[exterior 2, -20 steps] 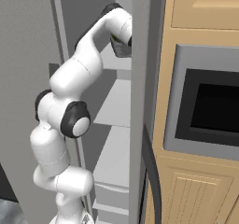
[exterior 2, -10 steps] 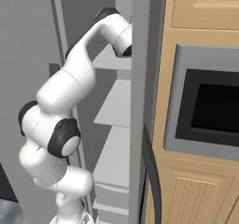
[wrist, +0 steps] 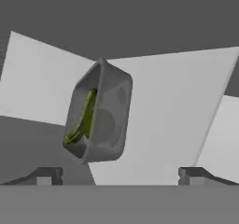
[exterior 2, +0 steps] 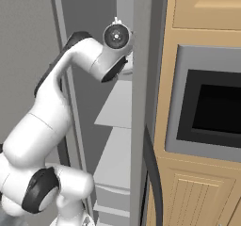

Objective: Take the lime and squash out of the freezer and place them in the tupperware container on the counter. Then put the tupperware containing the vegetables back in the freezer.

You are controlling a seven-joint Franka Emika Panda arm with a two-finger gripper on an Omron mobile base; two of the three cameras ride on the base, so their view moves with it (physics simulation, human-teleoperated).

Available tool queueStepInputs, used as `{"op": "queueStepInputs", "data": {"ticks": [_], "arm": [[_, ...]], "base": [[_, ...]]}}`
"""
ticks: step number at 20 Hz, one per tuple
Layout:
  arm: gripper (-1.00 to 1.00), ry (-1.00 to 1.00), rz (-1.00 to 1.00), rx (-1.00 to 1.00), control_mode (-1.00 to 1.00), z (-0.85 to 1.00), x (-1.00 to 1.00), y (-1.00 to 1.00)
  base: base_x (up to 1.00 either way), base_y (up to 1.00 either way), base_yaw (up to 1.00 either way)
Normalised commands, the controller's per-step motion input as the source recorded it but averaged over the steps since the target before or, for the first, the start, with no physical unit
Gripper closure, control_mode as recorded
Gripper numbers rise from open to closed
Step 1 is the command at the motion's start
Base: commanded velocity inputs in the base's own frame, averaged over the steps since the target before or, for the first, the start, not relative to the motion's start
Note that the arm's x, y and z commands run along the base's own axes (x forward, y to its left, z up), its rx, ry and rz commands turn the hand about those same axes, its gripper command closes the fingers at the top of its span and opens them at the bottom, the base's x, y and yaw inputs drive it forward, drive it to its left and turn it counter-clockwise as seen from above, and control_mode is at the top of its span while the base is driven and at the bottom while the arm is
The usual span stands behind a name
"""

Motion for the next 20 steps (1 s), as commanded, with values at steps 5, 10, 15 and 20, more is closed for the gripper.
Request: {"op": "queueStepInputs", "data": {"ticks": [5,10,15,20], "arm": [[-1.00,-0.08,-0.20,-0.11,-1.00,0.00,-1.00,0.26],[-1.00,-0.08,-0.24,-0.09,-1.00,0.00,-1.00,0.15],[-1.00,-0.11,-0.20,-0.02,-1.00,0.00,-1.00,0.00],[-1.00,-0.08,-0.19,0.00,-1.00,0.00,-1.00,0.00]], "base": [[0.00,0.00,0.00],[0.00,0.00,0.00],[0.00,0.00,0.00],[0.00,0.00,0.00]]}}
